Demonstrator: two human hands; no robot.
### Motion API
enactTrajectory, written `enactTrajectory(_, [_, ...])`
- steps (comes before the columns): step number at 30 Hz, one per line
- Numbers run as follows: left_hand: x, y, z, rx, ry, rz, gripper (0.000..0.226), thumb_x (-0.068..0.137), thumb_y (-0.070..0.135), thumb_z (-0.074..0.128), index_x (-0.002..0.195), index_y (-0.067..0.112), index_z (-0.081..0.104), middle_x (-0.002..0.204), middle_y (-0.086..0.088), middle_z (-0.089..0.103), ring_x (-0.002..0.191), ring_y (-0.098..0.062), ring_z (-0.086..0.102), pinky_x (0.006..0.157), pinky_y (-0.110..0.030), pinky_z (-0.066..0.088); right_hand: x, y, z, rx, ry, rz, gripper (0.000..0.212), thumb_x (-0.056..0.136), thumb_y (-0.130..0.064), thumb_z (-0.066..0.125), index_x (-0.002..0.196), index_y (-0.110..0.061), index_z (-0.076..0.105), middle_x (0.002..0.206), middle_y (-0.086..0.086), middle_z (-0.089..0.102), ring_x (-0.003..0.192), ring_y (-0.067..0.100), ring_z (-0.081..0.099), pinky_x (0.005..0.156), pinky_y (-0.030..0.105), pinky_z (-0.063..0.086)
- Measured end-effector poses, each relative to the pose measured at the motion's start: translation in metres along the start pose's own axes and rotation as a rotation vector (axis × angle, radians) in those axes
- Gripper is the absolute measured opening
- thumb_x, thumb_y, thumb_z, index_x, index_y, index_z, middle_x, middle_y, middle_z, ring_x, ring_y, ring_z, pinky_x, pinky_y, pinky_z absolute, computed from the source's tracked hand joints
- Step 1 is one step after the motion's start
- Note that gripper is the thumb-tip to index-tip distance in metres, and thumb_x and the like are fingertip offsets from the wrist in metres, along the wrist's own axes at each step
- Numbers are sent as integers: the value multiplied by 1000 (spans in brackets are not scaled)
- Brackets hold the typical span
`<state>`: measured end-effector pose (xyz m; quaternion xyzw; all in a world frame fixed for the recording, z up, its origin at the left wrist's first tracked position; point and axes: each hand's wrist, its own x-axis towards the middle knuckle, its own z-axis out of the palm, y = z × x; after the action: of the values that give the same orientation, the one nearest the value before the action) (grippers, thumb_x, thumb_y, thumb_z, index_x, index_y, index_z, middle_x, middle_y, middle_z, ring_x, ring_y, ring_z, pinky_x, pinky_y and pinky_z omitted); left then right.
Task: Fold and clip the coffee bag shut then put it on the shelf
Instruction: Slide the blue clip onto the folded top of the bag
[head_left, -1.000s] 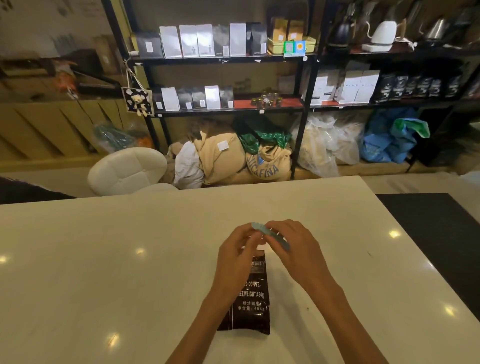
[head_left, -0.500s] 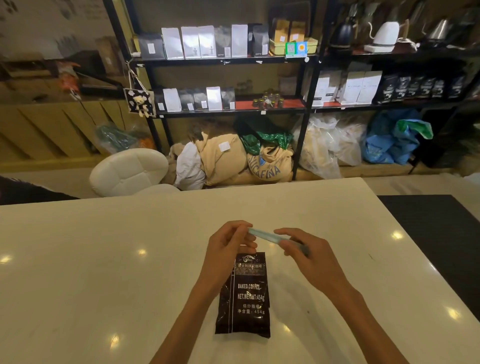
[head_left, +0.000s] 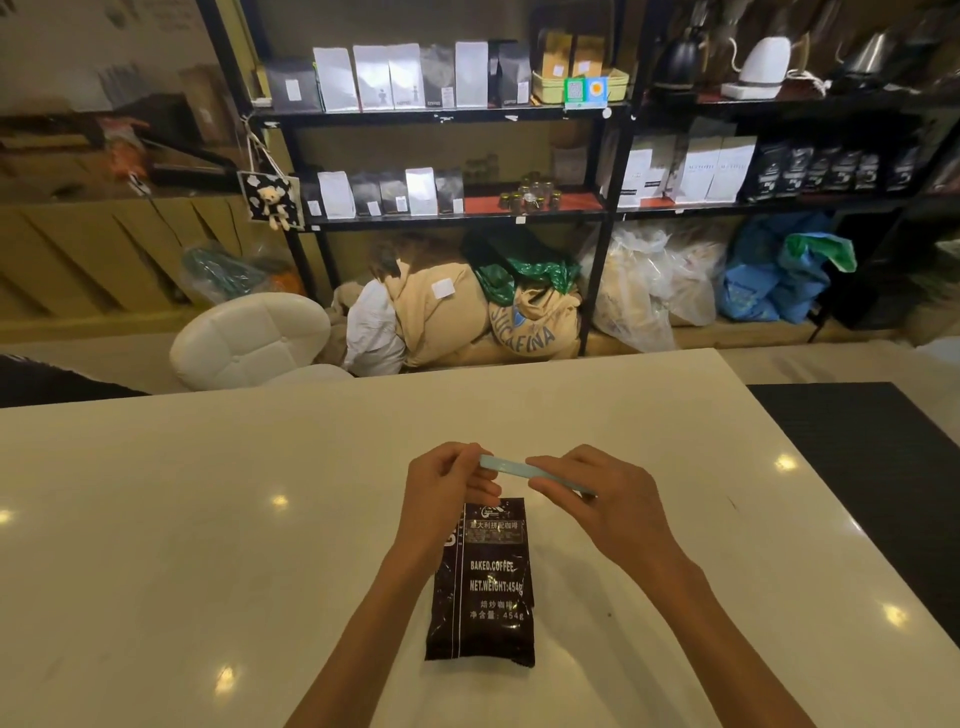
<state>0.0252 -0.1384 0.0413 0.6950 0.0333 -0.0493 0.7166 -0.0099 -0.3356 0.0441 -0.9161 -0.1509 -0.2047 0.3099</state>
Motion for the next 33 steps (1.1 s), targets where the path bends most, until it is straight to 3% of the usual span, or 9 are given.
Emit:
enactTrajectory(3, [4, -1, -2, 1, 17, -15, 25, 100, 12, 53, 89, 4, 74, 66, -11, 72, 53, -17, 69, 55, -26, 60, 0, 2, 6, 141, -23, 58, 34, 89, -44, 59, 114, -27, 75, 80, -9, 66, 60, 9, 56, 52, 21, 44])
enactTrajectory(11, [13, -4, -5, -7, 11, -112, 26, 100, 12, 53, 98, -7, 71, 71, -18, 71, 52, -18, 67, 55, -24, 59, -3, 7, 22, 297, -35, 185, 36, 85, -40, 62, 114, -23, 75, 78, -13, 65, 69, 10, 58, 58, 10, 40])
enactTrajectory(16, [17, -12, -10, -14, 7, -106, 28, 98, 19, 58, 97, -5, 73, 75, -19, 73, 54, -16, 69, 55, -23, 59, -2, 10, 21, 428, -154, 333, 19, 87, -33, 71, 102, -45, 71, 88, -19, 72, 79, 4, 63, 64, 12, 47])
enactTrajectory(18, [18, -17, -8, 7, 52, -95, 30, 98, 23, 57, 97, -2, 73, 76, -18, 74, 55, -15, 69, 57, -24, 59, -1, 13, 18, 479, -207, 366, 15, 89, -32, 69, 98, -44, 71, 83, -18, 72, 71, 1, 62, 61, 13, 49])
enactTrajectory(23, [12, -46, -22, 499, 215, -28, 42, 98, 45, 49, 125, 15, 60, 116, -8, 65, 106, -22, 62, 91, -34, 48, -3, 44, 4, 533, -92, 488, 6, 91, -27, 68, 94, -27, 73, 81, -5, 72, 63, 10, 64, 52, 17, 47])
enactTrajectory(25, [7, -59, -34, 598, 127, -151, 54, 93, 46, 58, 134, 13, 51, 125, -10, 61, 114, -25, 59, 94, -35, 45, -10, 54, 11, 582, -39, 581, 5, 92, -23, 67, 95, -24, 72, 87, 0, 75, 70, 18, 67, 56, 24, 52])
enactTrajectory(27, [1, -68, -36, 515, -28, -280, 46, 89, 34, 67, 127, 11, 55, 122, -10, 67, 105, -23, 65, 95, -37, 50, -18, 50, 32, 668, -10, 646, 7, 93, -20, 66, 97, -22, 70, 95, 2, 75, 83, 22, 70, 68, 31, 55])
enactTrajectory(29, [-4, -71, -31, 397, -63, -308, 35, 86, 20, 70, 117, 11, 58, 115, -10, 69, 98, -23, 69, 92, -42, 55, -22, 32, 61, 763, 16, 703, 7, 93, -22, 66, 99, -23, 69, 102, 2, 74, 93, 21, 70, 76, 35, 58])
enactTrajectory(33, [-16, -76, -19, 134, -4, -243, 27, 90, 10, 64, 110, 21, 49, 110, -12, 64, 88, -23, 71, 62, -29, 59, -24, -2, 101, 878, 239, 805, 7, 91, -32, 68, 97, -31, 71, 102, -4, 74, 90, 10, 69, 68, 24, 56])
